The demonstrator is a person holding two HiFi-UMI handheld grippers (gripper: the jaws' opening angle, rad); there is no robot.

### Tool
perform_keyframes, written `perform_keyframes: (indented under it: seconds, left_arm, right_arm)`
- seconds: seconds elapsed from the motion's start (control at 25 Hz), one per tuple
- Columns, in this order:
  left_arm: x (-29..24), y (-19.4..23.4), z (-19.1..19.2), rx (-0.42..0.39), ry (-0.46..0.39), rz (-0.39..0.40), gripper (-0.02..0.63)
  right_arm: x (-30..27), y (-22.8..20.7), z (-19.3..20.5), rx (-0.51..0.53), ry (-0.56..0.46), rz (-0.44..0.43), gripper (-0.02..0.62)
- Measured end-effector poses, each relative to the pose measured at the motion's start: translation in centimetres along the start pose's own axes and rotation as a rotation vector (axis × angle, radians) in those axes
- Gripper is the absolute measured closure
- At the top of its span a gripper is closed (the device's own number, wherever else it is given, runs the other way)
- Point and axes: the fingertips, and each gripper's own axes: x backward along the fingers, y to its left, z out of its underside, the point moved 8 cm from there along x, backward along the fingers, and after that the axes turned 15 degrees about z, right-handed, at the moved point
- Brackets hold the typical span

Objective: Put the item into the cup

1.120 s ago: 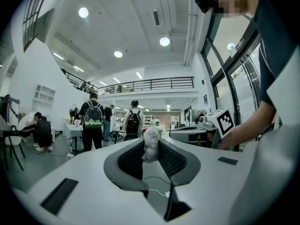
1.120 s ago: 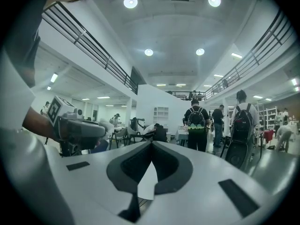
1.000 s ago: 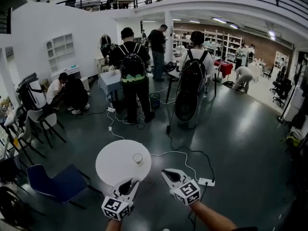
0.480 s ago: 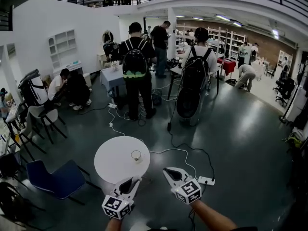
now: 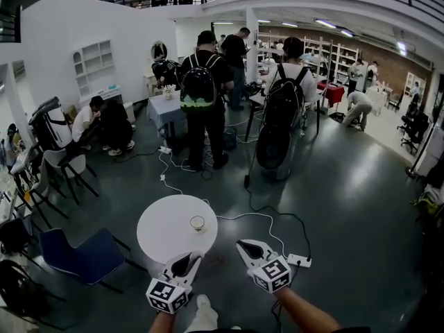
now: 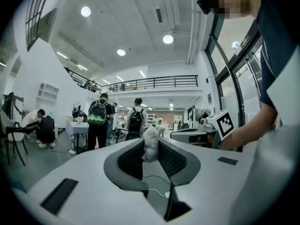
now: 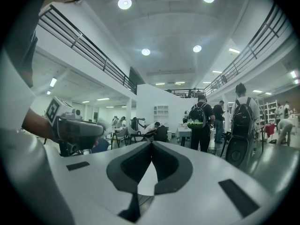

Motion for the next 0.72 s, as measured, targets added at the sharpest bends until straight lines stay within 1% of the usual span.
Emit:
perform_keyframes:
  seconds: [0.24,0.44,0.72]
  left_arm:
    - [-0.6,1.7,0.1,0.003,-0.006,-0.006,0.514]
    - [-0.9,3.4,-0.3,0.011,-0.008,-0.007,0.514]
    - [-1.7,7.0,-0.5,0.008,-0.01,-0.003,0.514]
  right_arm:
    - [-1.5,-0.5,0.6,-0.004,0.002,0.013,0.58]
    - [-3.1,-0.3,-0.1,0.012,-0.002,0.009,0.58]
    - [-6.2,-0.3,-0.2,0.015,0.0,0.015,0.58]
